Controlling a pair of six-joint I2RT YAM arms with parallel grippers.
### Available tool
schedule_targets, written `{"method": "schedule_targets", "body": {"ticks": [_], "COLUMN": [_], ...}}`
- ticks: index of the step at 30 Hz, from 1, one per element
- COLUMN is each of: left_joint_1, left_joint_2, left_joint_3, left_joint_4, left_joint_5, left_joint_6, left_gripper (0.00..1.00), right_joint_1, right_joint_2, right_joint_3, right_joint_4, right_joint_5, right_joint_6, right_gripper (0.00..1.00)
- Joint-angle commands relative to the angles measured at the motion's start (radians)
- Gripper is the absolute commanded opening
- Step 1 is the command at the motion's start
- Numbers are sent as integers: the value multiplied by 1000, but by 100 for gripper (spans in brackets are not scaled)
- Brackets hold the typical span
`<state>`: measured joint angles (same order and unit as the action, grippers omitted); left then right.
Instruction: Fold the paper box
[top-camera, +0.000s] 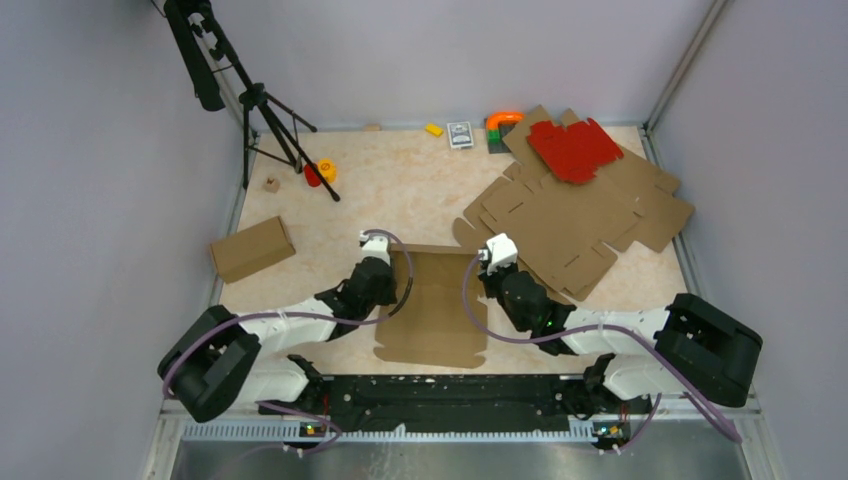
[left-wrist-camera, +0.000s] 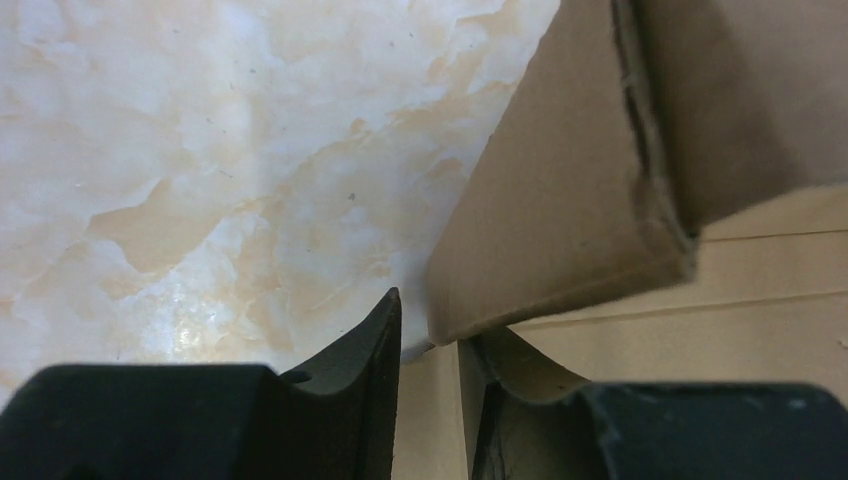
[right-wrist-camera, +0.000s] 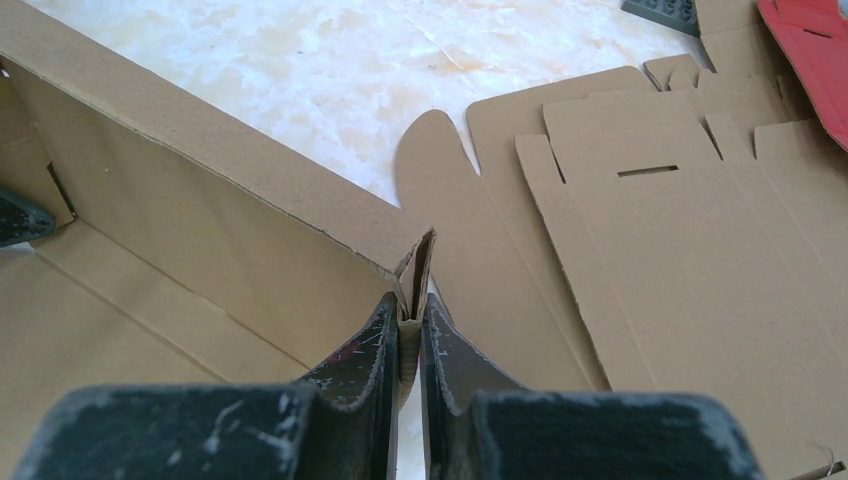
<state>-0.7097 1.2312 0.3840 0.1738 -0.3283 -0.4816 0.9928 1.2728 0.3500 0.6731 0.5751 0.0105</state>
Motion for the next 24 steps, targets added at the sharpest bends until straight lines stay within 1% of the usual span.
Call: {"method": "schedule_targets", "body": {"ticks": [1, 3, 4, 11, 12, 13, 14, 17, 18, 24], "left_joint_1": [-2, -3, -4, -10, -12, -13, -16, -17, -17, -17], "left_joint_2": [54, 66, 69, 54, 51, 48, 37, -35, -67, -315], "left_joint_3": [26, 22, 19, -4, -4, -4, -1, -1, 1, 44], "left_joint_4": [47, 59, 67, 111, 112, 110, 104, 55, 31, -235], "left_joint_5": [1, -3, -5, -28, -29, -29, -29, -36, -36, -5], "left_joint_6": [-11, -14, -14, -14, -15, -17, -20, -38, -40, -71], "left_gripper": [22, 5, 0, 0, 5, 17, 25, 41, 45, 51], "right_joint_1": [9, 10, 10, 10, 10, 10, 9, 10, 9, 9], "right_joint_2": [23, 22, 23, 26, 27, 28, 29, 28, 28, 31], "right_joint_3": [27, 27, 27, 27, 26, 27, 26, 18, 15, 10], "right_joint_4": [-41, -41, -40, -33, -30, -27, -24, -6, 1, 17], "right_joint_5": [3, 4, 4, 0, 2, 2, 3, 11, 12, 25], "right_joint_6": [-18, -18, -18, -18, -18, -18, -18, -29, -34, -59], "right_gripper": [1, 1, 1, 1, 1, 1, 1, 1, 1, 3]}}
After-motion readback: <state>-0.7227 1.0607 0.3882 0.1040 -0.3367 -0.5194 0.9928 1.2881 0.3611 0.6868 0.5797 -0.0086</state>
